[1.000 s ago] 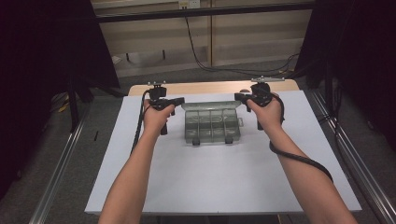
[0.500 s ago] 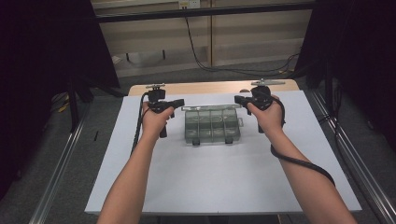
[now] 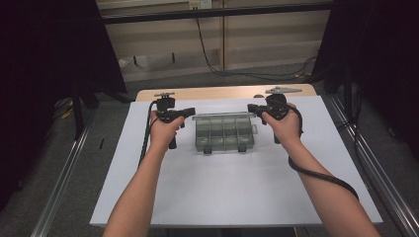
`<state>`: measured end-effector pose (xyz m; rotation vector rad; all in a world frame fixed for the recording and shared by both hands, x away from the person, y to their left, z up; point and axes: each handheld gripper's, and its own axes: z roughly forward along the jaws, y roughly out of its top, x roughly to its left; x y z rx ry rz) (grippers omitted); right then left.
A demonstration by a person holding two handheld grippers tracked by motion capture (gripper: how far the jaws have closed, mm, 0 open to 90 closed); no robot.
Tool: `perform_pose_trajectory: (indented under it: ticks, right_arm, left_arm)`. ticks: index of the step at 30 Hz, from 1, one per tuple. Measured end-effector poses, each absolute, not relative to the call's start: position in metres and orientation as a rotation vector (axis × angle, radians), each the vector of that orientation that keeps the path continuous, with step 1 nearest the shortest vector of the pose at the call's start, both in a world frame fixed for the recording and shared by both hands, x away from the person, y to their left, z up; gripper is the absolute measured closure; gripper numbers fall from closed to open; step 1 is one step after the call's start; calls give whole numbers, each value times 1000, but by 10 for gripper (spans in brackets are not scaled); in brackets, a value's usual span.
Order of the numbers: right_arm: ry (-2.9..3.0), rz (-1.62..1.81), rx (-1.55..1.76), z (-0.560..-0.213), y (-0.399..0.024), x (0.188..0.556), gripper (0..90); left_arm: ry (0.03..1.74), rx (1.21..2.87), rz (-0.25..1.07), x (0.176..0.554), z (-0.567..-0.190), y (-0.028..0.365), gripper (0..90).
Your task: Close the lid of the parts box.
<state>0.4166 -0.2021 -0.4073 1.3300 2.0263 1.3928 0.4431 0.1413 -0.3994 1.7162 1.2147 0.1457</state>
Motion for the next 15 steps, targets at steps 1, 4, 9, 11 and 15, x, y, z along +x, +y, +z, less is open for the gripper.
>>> perform_pose_trajectory:
  ticks: [1,4,9,11,15]
  right_arm:
    - [2027,1396,1329,-407,-202,416,900]
    - [2033,1403,1327,-409,-202,414,900]
    - [2048,1396,1313,-409,-200,412,900]
    - [2045,1395,1313,-409,-200,411,900]
    - [2051,1393,1308,-411,-199,409,900]
  left_arm:
    - [1208,1721,146,443,-400,142,866]
    - [1207,1725,153,440,-401,141,865]
    - [1210,1719,149,437,-404,144,865]
    - [1210,1713,144,436,-405,144,865]
    - [1204,1728,153,434,-406,144,863]
